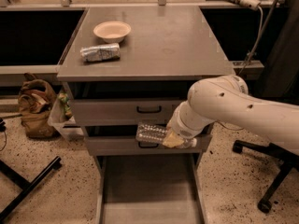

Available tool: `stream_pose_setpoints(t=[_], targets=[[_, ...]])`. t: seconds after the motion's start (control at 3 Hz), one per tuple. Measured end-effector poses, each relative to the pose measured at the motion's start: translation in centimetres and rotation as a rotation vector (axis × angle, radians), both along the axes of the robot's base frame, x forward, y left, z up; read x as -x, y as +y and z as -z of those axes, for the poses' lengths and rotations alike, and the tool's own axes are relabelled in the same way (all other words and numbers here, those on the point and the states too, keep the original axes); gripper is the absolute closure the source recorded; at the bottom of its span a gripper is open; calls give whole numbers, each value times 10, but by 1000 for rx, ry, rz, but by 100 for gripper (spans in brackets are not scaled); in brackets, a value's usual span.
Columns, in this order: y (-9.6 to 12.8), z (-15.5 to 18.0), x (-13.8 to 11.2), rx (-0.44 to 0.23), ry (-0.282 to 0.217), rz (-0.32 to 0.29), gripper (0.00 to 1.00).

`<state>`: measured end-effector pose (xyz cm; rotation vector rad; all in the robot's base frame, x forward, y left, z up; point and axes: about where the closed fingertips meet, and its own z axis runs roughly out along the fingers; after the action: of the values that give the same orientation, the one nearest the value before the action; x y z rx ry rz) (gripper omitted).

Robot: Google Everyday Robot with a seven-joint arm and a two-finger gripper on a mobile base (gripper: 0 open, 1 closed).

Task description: Place water bottle into bottom drawer

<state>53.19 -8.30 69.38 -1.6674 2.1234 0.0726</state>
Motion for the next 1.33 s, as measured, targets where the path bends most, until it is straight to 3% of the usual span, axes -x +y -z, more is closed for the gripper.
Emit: stream_pose_setpoints(t=[0.33,0.67,1.33], targets=[[0,0,0,0,0,0,100],[2,23,-3,-59,-8,37,100],[41,159,5,-277,56,94,100]])
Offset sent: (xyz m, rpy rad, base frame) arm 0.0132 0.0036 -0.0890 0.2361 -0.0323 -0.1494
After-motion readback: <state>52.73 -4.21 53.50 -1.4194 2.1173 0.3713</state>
